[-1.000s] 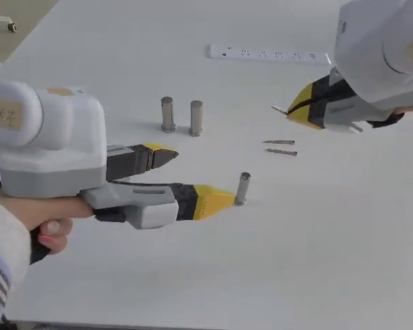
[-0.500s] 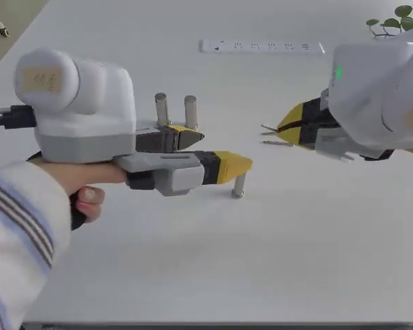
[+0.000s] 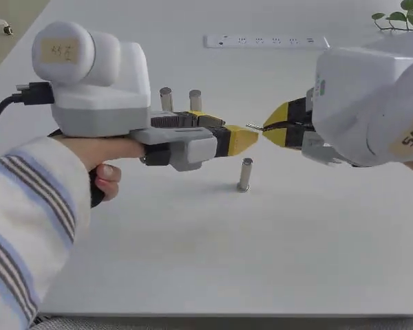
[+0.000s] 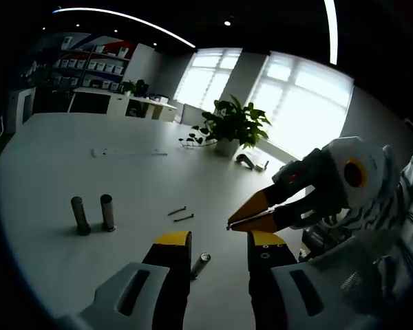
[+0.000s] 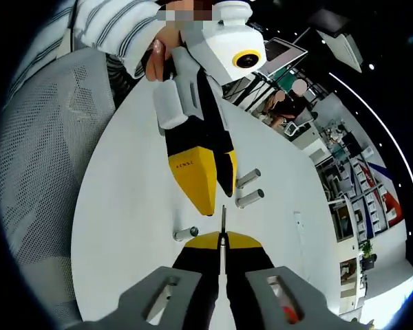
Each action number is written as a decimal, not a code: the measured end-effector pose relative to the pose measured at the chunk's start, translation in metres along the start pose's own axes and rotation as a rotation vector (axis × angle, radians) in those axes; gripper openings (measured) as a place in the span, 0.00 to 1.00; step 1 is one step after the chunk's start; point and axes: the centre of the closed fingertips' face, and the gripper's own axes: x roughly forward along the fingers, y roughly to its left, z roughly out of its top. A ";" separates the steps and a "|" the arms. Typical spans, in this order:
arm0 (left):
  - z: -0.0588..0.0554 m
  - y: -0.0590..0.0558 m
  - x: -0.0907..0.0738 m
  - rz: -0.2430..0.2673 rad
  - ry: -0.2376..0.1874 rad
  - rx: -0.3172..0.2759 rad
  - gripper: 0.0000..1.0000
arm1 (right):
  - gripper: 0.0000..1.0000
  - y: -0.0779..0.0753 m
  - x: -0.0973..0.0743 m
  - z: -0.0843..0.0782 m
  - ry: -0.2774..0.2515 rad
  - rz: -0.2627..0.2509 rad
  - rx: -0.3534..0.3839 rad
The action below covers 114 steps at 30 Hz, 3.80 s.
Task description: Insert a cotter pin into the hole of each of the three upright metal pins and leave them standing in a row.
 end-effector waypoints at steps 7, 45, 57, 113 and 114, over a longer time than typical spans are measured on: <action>0.000 -0.005 0.000 -0.024 -0.001 -0.014 0.16 | 0.00 0.004 0.001 0.008 -0.015 -0.002 -0.016; -0.005 -0.007 -0.002 -0.016 -0.012 -0.064 0.00 | 0.00 0.007 0.002 0.021 -0.031 -0.012 -0.051; -0.009 -0.008 -0.007 -0.026 0.007 -0.099 0.00 | 0.00 0.012 0.002 0.024 -0.041 -0.003 -0.043; -0.026 -0.049 -0.026 -0.222 0.086 0.408 0.00 | 0.00 0.052 -0.011 0.031 -0.289 0.334 0.510; -0.027 -0.048 -0.026 -0.221 0.092 0.412 0.00 | 0.00 0.052 -0.013 0.031 -0.293 0.338 0.512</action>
